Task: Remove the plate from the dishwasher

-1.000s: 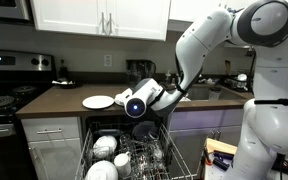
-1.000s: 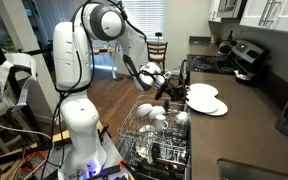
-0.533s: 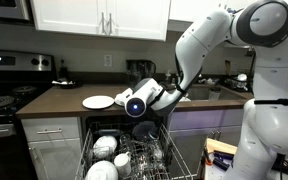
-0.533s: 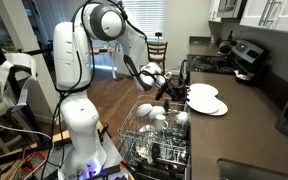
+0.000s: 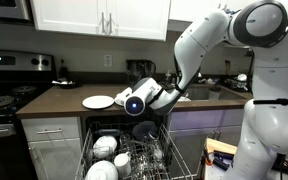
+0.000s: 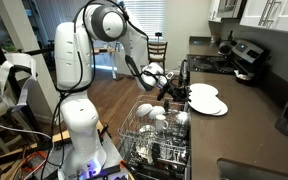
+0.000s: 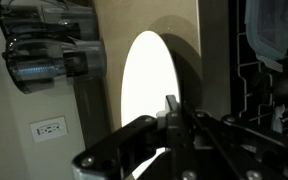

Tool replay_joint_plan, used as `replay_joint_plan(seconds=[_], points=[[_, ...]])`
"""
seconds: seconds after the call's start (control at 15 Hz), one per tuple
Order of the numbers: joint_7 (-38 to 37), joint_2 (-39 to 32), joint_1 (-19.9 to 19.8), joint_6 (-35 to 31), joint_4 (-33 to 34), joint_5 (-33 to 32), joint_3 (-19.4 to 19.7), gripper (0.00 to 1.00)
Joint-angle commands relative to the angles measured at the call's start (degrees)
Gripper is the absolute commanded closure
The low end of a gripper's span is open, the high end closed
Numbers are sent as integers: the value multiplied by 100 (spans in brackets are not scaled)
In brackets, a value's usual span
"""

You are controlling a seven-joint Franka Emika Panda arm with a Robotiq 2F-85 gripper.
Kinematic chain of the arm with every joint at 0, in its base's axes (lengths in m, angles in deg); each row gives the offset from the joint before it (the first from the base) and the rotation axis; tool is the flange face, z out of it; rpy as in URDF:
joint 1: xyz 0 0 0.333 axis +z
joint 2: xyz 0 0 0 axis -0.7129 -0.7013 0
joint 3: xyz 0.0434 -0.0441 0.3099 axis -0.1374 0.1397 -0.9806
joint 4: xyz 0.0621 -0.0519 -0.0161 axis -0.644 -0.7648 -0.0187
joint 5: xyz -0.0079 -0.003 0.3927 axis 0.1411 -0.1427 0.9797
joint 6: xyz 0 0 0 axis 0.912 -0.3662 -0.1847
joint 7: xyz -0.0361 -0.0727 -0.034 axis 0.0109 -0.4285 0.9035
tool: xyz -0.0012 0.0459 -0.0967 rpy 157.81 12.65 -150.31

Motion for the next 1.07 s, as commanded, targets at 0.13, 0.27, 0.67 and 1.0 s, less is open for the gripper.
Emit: replay_joint_plan(seconds=[0.13, 0.27, 0.67, 1.0], points=[[252, -114, -88, -21, 232, 77, -39, 93], [283, -128, -89, -24, 272, 83, -39, 97], [308, -194, -103, -33, 355, 106, -30, 89], [318, -231, -111, -34, 418, 119, -24, 74]])
